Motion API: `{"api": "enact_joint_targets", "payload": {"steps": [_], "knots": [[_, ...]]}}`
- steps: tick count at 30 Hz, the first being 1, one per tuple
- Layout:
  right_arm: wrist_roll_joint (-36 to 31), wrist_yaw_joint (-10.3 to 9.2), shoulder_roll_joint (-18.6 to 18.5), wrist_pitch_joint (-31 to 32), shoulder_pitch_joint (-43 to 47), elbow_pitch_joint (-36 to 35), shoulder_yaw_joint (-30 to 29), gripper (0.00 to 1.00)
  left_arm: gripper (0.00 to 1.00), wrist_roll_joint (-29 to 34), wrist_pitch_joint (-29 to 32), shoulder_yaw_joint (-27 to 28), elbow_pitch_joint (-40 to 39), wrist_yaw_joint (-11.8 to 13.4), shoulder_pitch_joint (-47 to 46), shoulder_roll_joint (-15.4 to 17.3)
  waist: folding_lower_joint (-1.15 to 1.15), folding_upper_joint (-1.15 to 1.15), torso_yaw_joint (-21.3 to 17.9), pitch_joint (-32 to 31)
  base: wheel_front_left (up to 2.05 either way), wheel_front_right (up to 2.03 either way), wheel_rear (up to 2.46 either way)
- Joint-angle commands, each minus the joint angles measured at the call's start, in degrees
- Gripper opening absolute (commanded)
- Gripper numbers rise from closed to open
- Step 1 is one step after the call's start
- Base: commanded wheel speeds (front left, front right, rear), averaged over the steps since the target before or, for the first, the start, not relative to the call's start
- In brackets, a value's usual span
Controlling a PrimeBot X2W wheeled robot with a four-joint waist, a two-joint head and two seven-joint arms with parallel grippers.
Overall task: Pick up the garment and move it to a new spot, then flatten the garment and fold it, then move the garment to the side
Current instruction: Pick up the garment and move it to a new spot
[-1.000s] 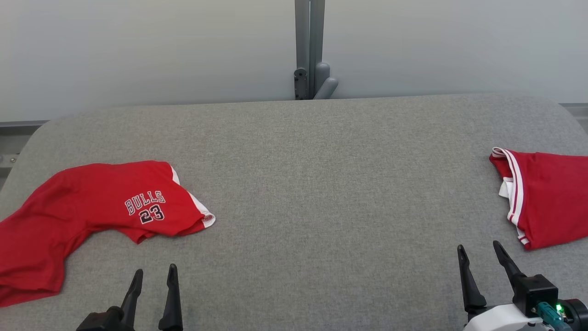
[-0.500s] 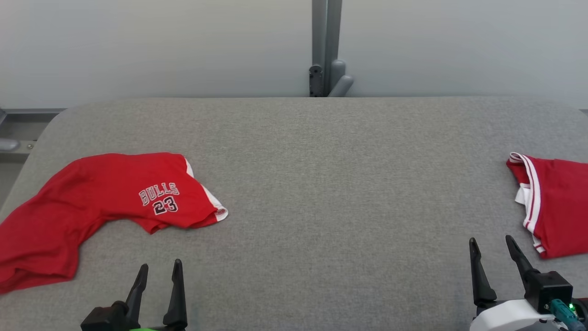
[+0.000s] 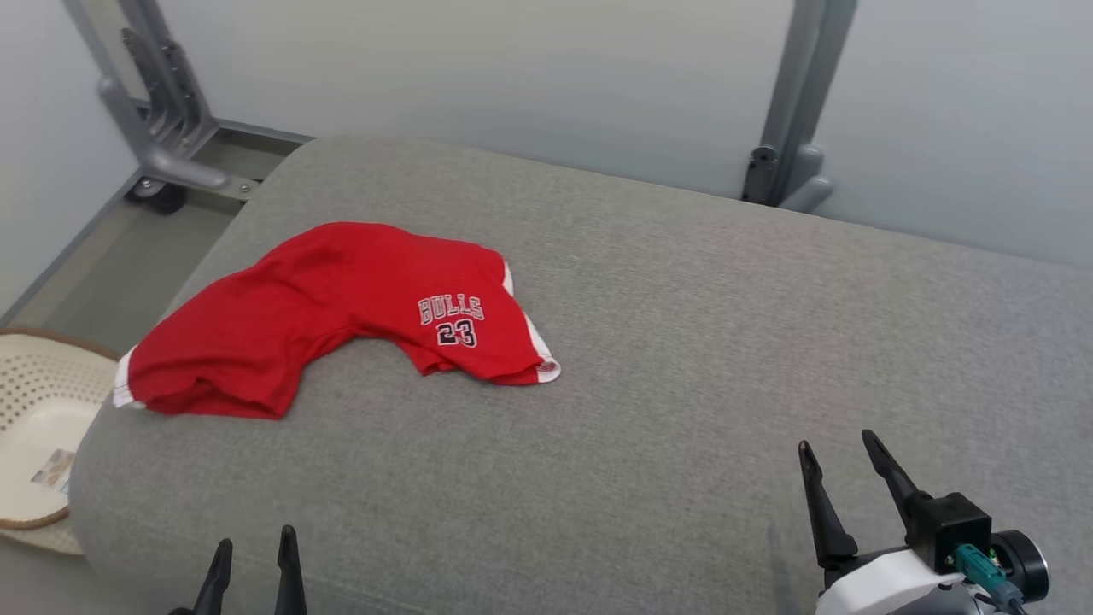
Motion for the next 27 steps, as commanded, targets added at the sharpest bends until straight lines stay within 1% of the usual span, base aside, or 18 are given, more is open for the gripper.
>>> {"api": "enact_joint_targets", "payload": {"steps": [1,6,9,11,15,19,21,25,27], "knots": [[-0.28,-0.08,-0.21,-0.16,-0.39,0.32,0.33,1.00,1.00,-0.10,0.01,0.41,-0.59,-0.16,0.56,0.13,0.00,0.28,5.04,-0.57,0.00,0.00,0.00],[-0.58,-0.08,-0.22,-0.15,0.38,0.54,1.24,1.00,1.00,-0.44,0.01,1.04,-1.40,-0.16,-0.52,0.13,0.00,0.28,4.76,0.64,0.00,0.00,0.00],[-0.99,-0.08,-0.47,-0.16,-0.39,0.21,1.36,1.00,1.00,-1.14,0.01,0.24,-1.48,-0.16,-2.98,0.19,0.00,0.28,3.35,3.45,0.00,0.00,0.00],[-1.42,-0.08,-1.14,-0.16,-1.73,-0.14,1.28,1.00,1.00,-2.09,0.01,-1.73,-0.30,-0.16,-5.37,1.23,0.00,0.28,2.22,6.09,0.00,0.00,0.00],[-2.34,-0.08,-2.72,-0.15,-4.90,-1.22,0.73,1.00,1.00,-5.58,0.01,-6.78,3.00,-0.16,-14.16,4.26,0.00,0.28,0.07,13.65,0.00,0.00,0.00],[-3.52,-0.08,-4.39,-0.15,-8.76,-2.32,0.19,1.00,1.00,-9.53,0.43,-13.68,7.64,-0.15,-25.71,8.46,0.00,0.28,-1.48,21.47,0.00,0.00,0.00],[-4.10,-0.08,-5.18,-0.15,-10.43,-2.85,-0.06,1.00,1.00,-11.89,1.86,-16.97,10.45,-0.16,-31.68,10.11,0.00,0.28,-1.98,24.89,0.00,0.00,0.00],[-4.66,-0.08,-6.04,-0.16,-13.19,-3.83,0.31,1.00,1.00,-17.78,5.38,-19.79,17.06,-0.08,-42.21,12.38,0.00,0.28,-3.37,29.90,0.00,0.00,0.00],[-4.86,-0.08,-6.23,-0.16,-14.20,-4.23,0.55,1.00,1.00,-20.44,7.87,-21.25,20.48,-0.07,-46.49,13.22,0.00,0.28,-4.20,31.34,0.00,0.00,0.00]]}}
